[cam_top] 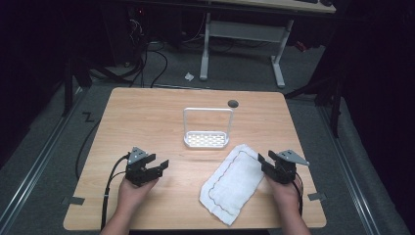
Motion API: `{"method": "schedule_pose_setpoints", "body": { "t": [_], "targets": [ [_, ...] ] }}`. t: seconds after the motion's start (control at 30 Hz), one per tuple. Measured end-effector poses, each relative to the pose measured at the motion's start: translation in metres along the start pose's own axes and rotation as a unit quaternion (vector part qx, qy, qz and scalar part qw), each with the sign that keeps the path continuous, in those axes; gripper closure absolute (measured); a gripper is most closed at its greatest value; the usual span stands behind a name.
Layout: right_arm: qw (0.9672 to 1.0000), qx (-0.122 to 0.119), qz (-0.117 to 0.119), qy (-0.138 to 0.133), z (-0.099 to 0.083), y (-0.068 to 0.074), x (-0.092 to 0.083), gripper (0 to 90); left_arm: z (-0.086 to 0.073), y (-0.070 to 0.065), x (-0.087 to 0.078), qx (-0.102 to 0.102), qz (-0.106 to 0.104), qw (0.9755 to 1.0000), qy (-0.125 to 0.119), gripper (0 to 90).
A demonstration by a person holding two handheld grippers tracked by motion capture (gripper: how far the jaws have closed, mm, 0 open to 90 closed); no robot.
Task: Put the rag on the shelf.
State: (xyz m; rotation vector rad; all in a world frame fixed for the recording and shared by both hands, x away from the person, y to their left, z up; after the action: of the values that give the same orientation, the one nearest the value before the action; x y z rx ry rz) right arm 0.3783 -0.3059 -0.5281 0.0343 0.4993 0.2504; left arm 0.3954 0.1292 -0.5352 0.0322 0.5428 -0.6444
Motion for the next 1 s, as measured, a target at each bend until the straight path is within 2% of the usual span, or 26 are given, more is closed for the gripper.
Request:
{"method": "schedule_pose_setpoints", "body": {
  "t": [0.2, 0.3, 0.4, 0.43, 0.47, 0.5, 0.57, 0.6, 0.67, 0.7, 0.73, 0.77, 0.8, 0.83, 0.93, 0.97, 1.0],
  "targets": [
    [1.0, -0.001, 0.001, 0.001, -0.001, 0.0, -0.001, 51.0, 0.0, -0.004, 0.003, 0.004, -0.004, 1.0, 0.001, 37.3],
    [1.0, 0.001, -0.001, 0.0, -0.001, -0.001, -0.003, 51.0, -0.001, -0.007, 0.007, 0.003, -0.012, 0.9999, 0.008, 37.1],
    [1.0, 0.001, -0.001, 0.0, -0.001, -0.001, -0.002, 51.0, -0.003, -0.022, 0.012, 0.01, -0.034, 0.9992, 0.017, 40.3],
    [1.0, 0.0, -0.001, 0.001, -0.001, 0.0, -0.002, 50.9, -0.004, -0.029, 0.014, 0.011, -0.044, 0.9988, 0.019, 42.5],
    [1.0, 0.0, -0.001, 0.001, -0.001, 0.0, -0.002, 50.9, -0.004, -0.029, 0.014, 0.011, -0.044, 0.9988, 0.019, 47.8],
    [1.0, -0.001, -0.001, 0.002, -0.001, 0.0, -0.001, 51.0, -0.004, -0.037, 0.016, 0.014, -0.052, 0.9983, 0.02, 47.8],
    [1.0, -0.003, -0.002, 0.003, -0.001, 0.0, -0.001, 50.9, -0.005, -0.053, 0.019, 0.02, -0.07, 0.9971, 0.024, 59.3],
    [1.0, -0.002, -0.003, 0.003, -0.001, 0.0, -0.001, 50.9, -0.005, -0.069, 0.025, 0.034, -0.084, 0.9954, 0.033, 70.7],
    [1.0, 0.001, -0.005, 0.0, -0.001, -0.001, -0.003, 50.9, -0.004, -0.085, 0.031, 0.059, -0.098, 0.9924, 0.045, 78.2],
    [1.0, 0.001, -0.005, 0.0, -0.001, -0.001, -0.003, 50.9, -0.004, -0.085, 0.031, 0.059, -0.098, 0.9924, 0.045, 81.3],
    [1.0, 0.002, -0.006, -0.001, -0.001, -0.001, -0.003, 50.9, -0.003, -0.092, 0.035, 0.07, -0.104, 0.9908, 0.052, 81.3],
    [1.0, 0.003, -0.007, -0.002, -0.001, -0.003, -0.004, 50.9, 0.0, -0.106, 0.043, 0.083, -0.111, 0.9883, 0.063, 87.4],
    [1.0, 0.003, -0.007, -0.002, -0.001, -0.003, -0.004, 50.9, 0.0, -0.106, 0.043, 0.083, -0.111, 0.9883, 0.063, 88.8],
    [1.0, 0.005, -0.008, 0.0, -0.001, -0.004, -0.004, 50.9, 0.001, -0.115, 0.048, 0.093, -0.121, 0.9857, 0.072, 89.0],
    [1.0, 0.006, -0.006, -0.001, -0.002, -0.005, -0.005, 50.9, -0.001, -0.133, 0.056, 0.134, -0.129, 0.9773, 0.101, 89.6],
    [1.0, 0.006, -0.005, -0.001, -0.002, -0.005, -0.005, 51.0, -0.006, -0.138, 0.06, 0.149, -0.129, 0.9731, 0.119, 89.7],
    [1.0, 0.005, -0.004, -0.001, -0.002, -0.005, -0.005, 51.1, -0.008, -0.139, 0.06, 0.151, -0.131, 0.9725, 0.12, 89.8]
  ]
}}
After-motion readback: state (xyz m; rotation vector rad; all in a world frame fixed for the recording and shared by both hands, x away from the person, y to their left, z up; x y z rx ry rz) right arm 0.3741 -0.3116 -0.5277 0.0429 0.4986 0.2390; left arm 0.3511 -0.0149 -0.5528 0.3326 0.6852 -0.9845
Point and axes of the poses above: each handheld gripper's, and its own axes: x roughly forward along the jaws, z roughly out of its top, y roughly to its left, the point moved 3 cm from there along x, roughly forward along the jaws, and after that the axes turned 4 degrees about x, right-handed, at the moved point
